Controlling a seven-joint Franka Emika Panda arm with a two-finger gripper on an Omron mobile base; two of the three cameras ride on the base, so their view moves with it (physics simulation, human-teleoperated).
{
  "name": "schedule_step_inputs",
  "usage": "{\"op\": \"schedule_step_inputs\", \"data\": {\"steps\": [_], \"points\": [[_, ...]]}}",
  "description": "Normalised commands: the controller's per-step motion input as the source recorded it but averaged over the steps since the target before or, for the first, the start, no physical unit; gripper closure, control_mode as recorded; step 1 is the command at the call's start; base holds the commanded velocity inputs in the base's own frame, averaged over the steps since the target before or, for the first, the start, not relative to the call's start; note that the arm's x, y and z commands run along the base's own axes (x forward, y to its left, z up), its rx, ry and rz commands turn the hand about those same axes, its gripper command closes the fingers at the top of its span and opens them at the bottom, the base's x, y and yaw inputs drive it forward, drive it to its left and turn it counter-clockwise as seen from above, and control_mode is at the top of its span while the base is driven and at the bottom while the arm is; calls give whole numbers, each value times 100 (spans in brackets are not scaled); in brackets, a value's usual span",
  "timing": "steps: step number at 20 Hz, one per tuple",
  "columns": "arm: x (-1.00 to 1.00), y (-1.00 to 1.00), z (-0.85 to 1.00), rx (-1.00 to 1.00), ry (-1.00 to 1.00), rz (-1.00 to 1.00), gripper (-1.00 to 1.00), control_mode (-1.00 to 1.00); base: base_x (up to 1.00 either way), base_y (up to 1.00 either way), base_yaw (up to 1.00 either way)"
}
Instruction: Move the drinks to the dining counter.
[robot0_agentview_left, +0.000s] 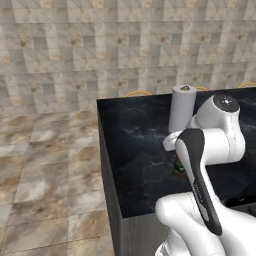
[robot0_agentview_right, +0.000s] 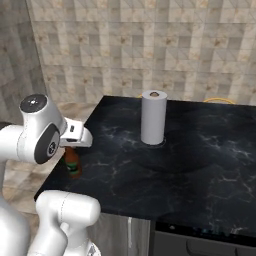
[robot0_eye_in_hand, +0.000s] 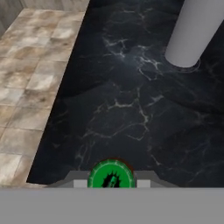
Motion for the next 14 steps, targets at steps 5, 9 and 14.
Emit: {"op": "schedule_step_inputs", "data": {"steps": [5,9,14], "points": [[4,0,-19,0,0,0,100,-100,0,0,0],[10,0,-18,0,0,0,100,-100,0,0,0],[13,0,-22,0,0,0,100,-100,0,0,0]]}}
